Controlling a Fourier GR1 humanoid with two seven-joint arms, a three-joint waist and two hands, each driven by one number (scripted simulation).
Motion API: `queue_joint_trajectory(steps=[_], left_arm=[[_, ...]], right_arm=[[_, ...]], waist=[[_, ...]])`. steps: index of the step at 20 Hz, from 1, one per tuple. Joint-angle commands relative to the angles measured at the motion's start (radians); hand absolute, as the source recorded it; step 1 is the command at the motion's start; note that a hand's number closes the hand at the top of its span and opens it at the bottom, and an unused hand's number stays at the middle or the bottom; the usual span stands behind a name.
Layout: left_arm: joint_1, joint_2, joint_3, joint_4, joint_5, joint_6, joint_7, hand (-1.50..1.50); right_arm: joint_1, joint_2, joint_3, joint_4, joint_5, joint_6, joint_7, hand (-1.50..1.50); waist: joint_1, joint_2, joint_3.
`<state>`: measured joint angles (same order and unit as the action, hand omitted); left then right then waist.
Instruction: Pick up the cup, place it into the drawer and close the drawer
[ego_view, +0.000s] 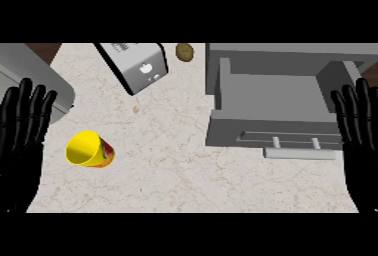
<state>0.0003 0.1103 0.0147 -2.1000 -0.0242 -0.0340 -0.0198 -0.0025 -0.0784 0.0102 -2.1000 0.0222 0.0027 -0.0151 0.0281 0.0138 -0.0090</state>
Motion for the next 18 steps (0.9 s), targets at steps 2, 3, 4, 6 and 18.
queue_joint_trajectory(steps=[2, 3, 4, 6, 18], left_arm=[[0.028, 0.049, 0.083, -0.017, 0.123, -0.085, -0.01, -1.5], [0.069, 0.08, 0.108, -0.03, 0.178, -0.142, -0.02, -1.5], [0.054, 0.143, 0.223, 0.002, 0.314, -0.21, -0.04, -1.5], [0.035, 0.196, 0.255, 0.047, 0.417, -0.293, -0.026, -1.5], [0.059, 0.11, 0.281, 0.35, 0.417, -0.247, 0.023, -1.5]], right_arm=[[0.064, 0.008, 0.012, 0.023, -0.015, 0.041, -0.105, -1.5], [-0.062, -0.002, -0.029, 0.029, -0.019, 0.002, -0.005, -1.5], [-0.007, 0.014, 0.014, 0.015, 0.007, 0.005, -0.029, -1.5], [-0.092, 0.01, 0.01, 0.014, 0.027, -0.024, 0.039, -1.5], [-0.121, -0.063, -0.04, 0.161, -0.107, 0.131, 0.099, -1.5]], waist=[[-0.028, -0.015, 0.009], [-0.022, -0.014, 0.009], [-0.021, -0.015, 0.008], [-0.018, -0.014, 0.007], [-0.026, -0.013, 0.009]])
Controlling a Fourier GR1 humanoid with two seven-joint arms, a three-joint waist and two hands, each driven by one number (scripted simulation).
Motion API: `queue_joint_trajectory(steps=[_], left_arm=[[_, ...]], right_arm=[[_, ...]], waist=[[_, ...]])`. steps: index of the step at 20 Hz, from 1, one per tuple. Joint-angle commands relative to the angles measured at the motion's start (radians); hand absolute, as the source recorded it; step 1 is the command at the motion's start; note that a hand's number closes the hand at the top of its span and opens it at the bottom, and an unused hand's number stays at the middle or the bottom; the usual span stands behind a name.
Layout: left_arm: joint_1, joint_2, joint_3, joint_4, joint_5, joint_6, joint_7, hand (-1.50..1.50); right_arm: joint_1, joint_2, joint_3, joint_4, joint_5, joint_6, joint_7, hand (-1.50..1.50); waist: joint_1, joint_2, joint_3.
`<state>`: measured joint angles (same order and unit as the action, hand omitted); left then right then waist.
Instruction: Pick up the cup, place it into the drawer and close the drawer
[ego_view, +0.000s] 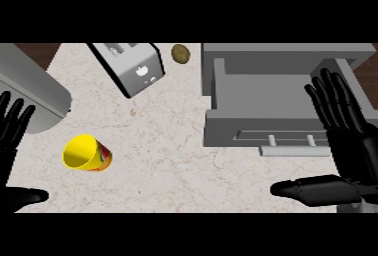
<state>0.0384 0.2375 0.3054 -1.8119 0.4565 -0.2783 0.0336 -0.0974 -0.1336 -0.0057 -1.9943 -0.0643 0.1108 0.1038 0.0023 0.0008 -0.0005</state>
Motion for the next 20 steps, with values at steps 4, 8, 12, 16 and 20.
queue_joint_trajectory(steps=[4, 8, 12, 16, 20], left_arm=[[0.013, -0.006, 0.014, 0.234, -0.079, -0.076, -0.12, -1.5], [-0.003, 0.026, 0.043, 0.317, -0.13, -0.083, -0.173, -1.5], [-0.065, 0.035, 0.057, 0.541, -0.213, -0.077, -0.308, -1.5], [-0.04, 0.018, 0.032, 0.645, -0.271, -0.095, -0.417, -1.5], [-0.182, 0.074, 0.064, 0.937, -0.3, -0.111, -0.543, -1.5]], right_arm=[[-0.08, -0.026, -0.037, 0.057, -0.012, 0.028, 0.001, -1.5], [-0.053, 0.0, -0.021, 0.085, 0.023, 0.027, -0.065, -1.5], [-0.097, -0.065, -0.107, 0.094, -0.072, 0.085, -0.02, -1.5], [-0.172, -0.075, -0.132, 0.109, -0.077, 0.065, 0.035, -1.5], [-0.109, -0.032, -0.072, 0.126, -0.005, 0.058, -0.045, -1.5]], waist=[[-0.002, 0.0, 0.0], [-0.001, -0.001, 0.0], [-0.006, 0.001, 0.0], [-0.002, 0.0, 0.0], [-0.007, 0.001, 0.0]])
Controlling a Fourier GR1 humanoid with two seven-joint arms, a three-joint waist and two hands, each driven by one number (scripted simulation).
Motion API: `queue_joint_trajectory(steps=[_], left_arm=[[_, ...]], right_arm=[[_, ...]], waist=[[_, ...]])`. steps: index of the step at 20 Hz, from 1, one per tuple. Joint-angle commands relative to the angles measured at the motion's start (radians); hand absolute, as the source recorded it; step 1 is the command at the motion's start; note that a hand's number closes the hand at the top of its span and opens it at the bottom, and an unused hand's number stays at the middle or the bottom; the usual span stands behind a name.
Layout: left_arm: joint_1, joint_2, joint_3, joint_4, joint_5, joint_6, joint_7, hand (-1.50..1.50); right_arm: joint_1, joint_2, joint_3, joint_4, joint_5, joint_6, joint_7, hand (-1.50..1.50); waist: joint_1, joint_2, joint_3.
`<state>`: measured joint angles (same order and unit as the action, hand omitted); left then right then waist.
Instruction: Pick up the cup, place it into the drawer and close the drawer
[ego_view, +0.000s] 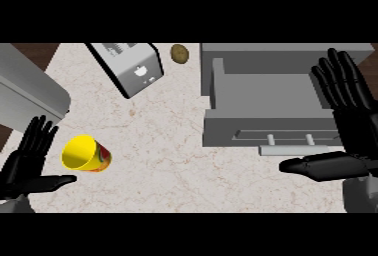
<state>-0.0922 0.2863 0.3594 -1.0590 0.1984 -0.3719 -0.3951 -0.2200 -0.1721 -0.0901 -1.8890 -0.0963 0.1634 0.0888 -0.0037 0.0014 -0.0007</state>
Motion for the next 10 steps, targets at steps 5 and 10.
queue_joint_trajectory(steps=[5, 10], left_arm=[[-0.145, 0.06, 0.003, 0.443, -0.115, -0.006, -0.265, -1.5], [-0.229, 0.083, 0.008, 0.708, -0.174, 0.006, -0.473, -1.5]], right_arm=[[-0.071, -0.006, -0.021, 0.049, -0.013, -0.002, 0.024, -1.5], [0.006, -0.016, -0.031, -0.014, -0.038, 0.034, 0.014, -1.5]], waist=[[-0.002, 0.001, 0.0], [-0.01, 0.002, -0.001]])
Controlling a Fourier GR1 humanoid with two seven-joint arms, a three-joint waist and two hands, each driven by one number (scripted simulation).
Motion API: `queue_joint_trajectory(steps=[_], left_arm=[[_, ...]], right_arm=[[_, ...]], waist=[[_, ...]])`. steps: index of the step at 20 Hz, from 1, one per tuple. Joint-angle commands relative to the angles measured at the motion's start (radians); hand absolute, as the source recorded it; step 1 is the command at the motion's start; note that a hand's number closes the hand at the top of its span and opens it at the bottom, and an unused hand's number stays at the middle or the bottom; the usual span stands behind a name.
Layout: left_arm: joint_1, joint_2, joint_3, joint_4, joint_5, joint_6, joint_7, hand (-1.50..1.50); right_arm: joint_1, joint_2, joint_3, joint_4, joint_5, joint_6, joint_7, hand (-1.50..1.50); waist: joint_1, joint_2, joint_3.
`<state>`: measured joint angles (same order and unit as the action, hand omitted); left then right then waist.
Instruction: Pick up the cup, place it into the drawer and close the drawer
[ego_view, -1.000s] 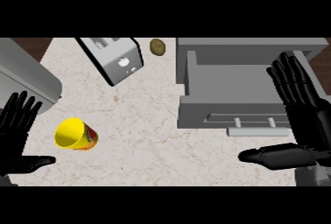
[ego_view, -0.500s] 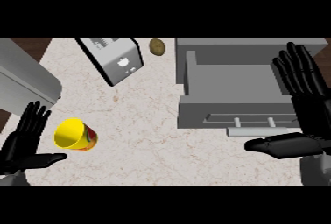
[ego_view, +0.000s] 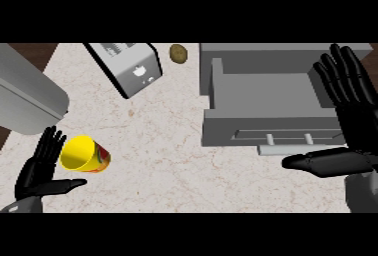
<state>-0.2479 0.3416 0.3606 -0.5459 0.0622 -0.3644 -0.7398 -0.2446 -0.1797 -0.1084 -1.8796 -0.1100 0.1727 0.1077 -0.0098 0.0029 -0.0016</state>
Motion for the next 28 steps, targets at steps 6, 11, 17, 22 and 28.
queue_joint_trajectory(steps=[6, 11, 17, 22, 28], left_arm=[[-0.113, 0.028, 0.002, 0.285, -0.054, 0.005, -0.225, -1.5], [-0.119, 0.019, -0.008, 0.323, -0.075, 0.015, -0.295, -1.5], [-0.136, -0.009, -0.016, 0.357, -0.088, 0.009, -0.317, -1.5], [-0.16, 0.0, -0.014, 0.355, -0.086, -0.008, -0.321, -1.5], [-0.206, -0.026, -0.011, 0.348, -0.067, -0.11, -0.288, -1.5]], right_arm=[[-0.083, 0.023, 0.037, 0.035, 0.059, -0.047, 0.033, -1.5], [-0.02, -0.004, 0.003, -0.002, -0.002, 0.009, 0.022, -1.5], [-0.067, -0.01, -0.027, 0.051, -0.023, 0.011, 0.001, -1.5], [-0.098, -0.017, -0.023, 0.021, -0.018, -0.01, 0.07, -1.5], [-0.086, -0.017, -0.013, 0.074, 0.002, 0.007, 0.025, -1.5]], waist=[[-0.001, 0.004, -0.001], [-0.01, 0.005, -0.002], [-0.012, 0.008, -0.003], [-0.01, 0.007, -0.003], [-0.012, 0.01, -0.004]])
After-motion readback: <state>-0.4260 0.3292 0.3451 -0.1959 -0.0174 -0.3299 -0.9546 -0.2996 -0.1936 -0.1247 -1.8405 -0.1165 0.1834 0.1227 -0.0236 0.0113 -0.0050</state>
